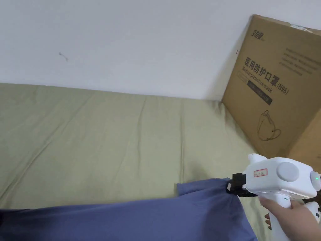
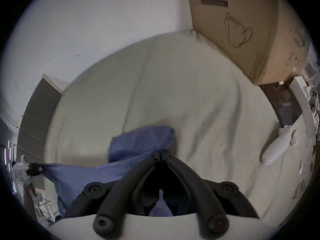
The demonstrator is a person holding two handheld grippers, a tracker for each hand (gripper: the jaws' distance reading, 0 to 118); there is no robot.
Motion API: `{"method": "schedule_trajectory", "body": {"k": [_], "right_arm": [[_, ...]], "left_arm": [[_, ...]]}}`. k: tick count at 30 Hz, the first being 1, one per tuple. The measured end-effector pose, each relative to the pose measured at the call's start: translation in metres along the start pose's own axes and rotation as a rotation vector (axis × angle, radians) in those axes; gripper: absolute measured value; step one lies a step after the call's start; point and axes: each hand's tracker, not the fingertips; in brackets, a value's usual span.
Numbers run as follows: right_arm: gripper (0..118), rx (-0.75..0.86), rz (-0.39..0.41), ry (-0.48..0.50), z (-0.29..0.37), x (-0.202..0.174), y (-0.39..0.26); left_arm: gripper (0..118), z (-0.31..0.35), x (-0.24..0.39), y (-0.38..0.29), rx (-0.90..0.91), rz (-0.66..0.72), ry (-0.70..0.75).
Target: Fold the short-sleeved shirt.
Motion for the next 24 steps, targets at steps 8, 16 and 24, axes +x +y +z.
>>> {"method": "schedule_trajectory", "body": {"k": [8,16,24], "right_arm": [[0,0.106,-0.054,0.075,0.155,0.019,-0.081],[0,-0.031,-0.136,0.089,0.199,0.046,-0.222],[1,-0.133,-0.169,-0.004,0.158,0.057,-0.277]], "left_arm": [[3,0.076,0.002,-0.032,0.079,-0.015,-0.099],[4,0.103,0.007,-0.128,-0.032,-0.019,-0.149],[15,0.089,0.001,-0.174,-0.102,0.045,-0.187]]}}
